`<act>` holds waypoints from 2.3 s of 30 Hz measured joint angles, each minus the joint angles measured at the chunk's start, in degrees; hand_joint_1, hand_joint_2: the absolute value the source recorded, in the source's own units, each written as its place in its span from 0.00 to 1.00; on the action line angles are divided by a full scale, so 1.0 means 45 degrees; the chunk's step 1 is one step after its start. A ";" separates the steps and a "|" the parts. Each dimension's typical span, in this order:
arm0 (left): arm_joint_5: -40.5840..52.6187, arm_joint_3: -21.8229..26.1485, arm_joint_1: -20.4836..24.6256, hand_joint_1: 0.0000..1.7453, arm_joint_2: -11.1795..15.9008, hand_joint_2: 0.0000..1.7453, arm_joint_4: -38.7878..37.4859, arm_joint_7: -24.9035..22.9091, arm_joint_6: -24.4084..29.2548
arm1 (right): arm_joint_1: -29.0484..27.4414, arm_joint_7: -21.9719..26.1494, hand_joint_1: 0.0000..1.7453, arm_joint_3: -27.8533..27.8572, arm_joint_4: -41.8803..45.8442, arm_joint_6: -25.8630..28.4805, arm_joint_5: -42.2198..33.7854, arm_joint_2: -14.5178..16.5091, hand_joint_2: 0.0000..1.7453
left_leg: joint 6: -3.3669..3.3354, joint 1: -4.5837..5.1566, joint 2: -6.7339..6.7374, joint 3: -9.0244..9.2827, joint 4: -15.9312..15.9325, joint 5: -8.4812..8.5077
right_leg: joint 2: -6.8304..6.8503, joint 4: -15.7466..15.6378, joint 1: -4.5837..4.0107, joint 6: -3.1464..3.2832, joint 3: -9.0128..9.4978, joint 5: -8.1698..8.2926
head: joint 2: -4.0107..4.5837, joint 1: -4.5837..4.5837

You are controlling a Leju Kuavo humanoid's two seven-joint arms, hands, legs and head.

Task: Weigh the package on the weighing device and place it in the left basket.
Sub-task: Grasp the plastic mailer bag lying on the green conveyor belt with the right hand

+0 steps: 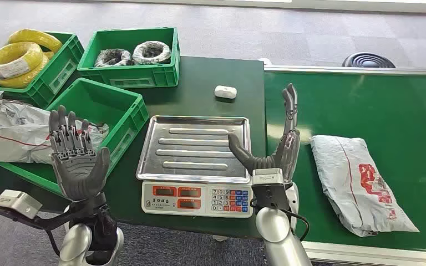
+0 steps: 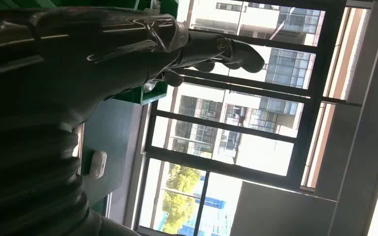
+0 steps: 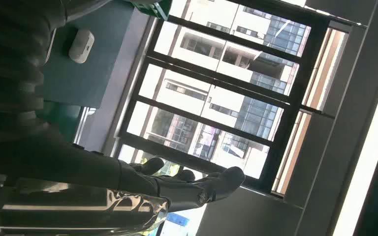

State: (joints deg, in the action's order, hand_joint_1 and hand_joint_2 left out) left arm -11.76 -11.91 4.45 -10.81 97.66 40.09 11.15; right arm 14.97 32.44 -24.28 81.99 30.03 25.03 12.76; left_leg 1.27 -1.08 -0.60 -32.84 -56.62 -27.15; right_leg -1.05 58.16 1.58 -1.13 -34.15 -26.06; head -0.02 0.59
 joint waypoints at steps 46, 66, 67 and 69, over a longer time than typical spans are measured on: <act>0.0098 0.0436 -0.0043 0.00 0.0005 1.00 -0.0420 0.0005 -0.1333 | 0.8436 -0.6938 0.00 0.7698 -1.3564 -0.8352 0.9013 -0.4720 1.00 | -0.0029 0.0006 -0.0030 -0.0020 -0.0039 0.0017 | 0.0036 -0.0004 0.0008 -0.0016 0.0011 0.0023 | 0.0000 0.0004; -0.0163 0.0600 0.0695 0.00 0.0214 1.00 -0.0971 0.0005 -0.1112 | 0.8273 -0.3900 0.00 0.8381 -1.4716 -1.5212 0.8482 -0.4833 1.00 | -0.0029 0.0003 -0.0030 -0.0022 -0.0039 0.0018 | 0.0037 -0.0002 0.0005 -0.0016 0.0016 0.0023 | 0.0000 0.0002; -0.0168 0.0603 0.0736 0.00 0.0227 1.00 -0.0969 0.0005 -0.0995 | 0.8299 -0.3996 0.00 0.8364 -1.4743 -1.5265 0.8477 -0.4806 1.00 | -0.0029 0.0003 -0.0030 -0.0023 -0.0039 0.0018 | 0.0037 -0.0002 0.0005 -0.0016 0.0016 0.0023 | 0.0000 0.0002; -0.0177 0.0600 0.0793 0.00 0.0245 1.00 -0.0942 0.0005 -0.0770 | 0.8330 -0.4196 0.00 0.8342 -1.4787 -1.5239 0.8444 -0.4710 1.00 | -0.0029 0.0004 -0.0028 -0.0023 -0.0039 0.0018 | 0.0036 -0.0002 0.0005 -0.0016 0.0014 0.0023 | 0.0000 0.0001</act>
State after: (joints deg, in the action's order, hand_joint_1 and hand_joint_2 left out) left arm -12.56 -9.21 8.02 -9.70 93.42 40.11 7.68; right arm 52.46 13.55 13.26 15.44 -38.55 63.02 -8.43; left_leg 1.14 -1.07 -0.73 -32.95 -56.79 -27.07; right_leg -0.89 58.15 1.60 -1.20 -34.08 -25.96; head -0.02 0.60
